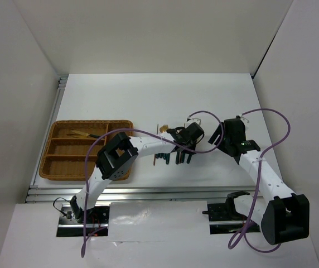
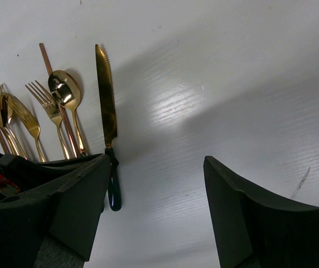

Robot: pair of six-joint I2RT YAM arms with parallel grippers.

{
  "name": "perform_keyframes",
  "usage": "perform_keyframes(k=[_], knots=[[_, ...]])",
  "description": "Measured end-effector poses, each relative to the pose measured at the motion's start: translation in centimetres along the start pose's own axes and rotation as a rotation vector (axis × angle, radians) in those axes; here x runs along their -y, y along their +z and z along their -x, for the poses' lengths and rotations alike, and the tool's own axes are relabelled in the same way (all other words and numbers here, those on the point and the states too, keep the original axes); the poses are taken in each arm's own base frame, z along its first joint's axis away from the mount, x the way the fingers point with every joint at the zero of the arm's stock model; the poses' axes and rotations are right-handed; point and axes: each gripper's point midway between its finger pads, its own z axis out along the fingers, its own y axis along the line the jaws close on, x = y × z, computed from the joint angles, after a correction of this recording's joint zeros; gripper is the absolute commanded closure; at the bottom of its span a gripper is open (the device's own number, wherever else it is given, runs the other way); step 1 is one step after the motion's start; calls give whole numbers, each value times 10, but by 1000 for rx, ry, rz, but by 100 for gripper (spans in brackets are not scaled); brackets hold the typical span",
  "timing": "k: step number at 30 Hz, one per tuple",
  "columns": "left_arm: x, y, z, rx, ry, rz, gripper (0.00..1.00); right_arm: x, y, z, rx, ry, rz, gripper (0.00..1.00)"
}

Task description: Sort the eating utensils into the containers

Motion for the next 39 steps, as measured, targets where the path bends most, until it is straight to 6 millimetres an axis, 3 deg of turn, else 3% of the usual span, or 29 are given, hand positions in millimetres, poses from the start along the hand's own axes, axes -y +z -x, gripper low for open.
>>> perform_keyframes(k=[6,12,16,21,25,29,35,39], knots=[[-2,-2,0,9,-18,9,76,0,0,0,0,0,0,25],[-15,-19,-2,-1,-29,29,76,0,-3,0,1,0,1,23],[-31,-48,16,40,-110,7,76,-1,-11,4,18,4,14,22],[-63,-102,56,173,-285,-46,76,-3,-17,8,37,9,31,22],[-95,-147,84,313,-428,-75,76,-4,-16,7,29,7,34,22],[-141,-196,91,477,-599,-20,76,-4,-13,3,10,5,34,22],[-235,-263,59,755,-943,161,74,-7,-8,-4,-31,0,42,22],[-289,-285,42,857,-1110,320,74,-9,-5,-7,-48,-1,49,22]])
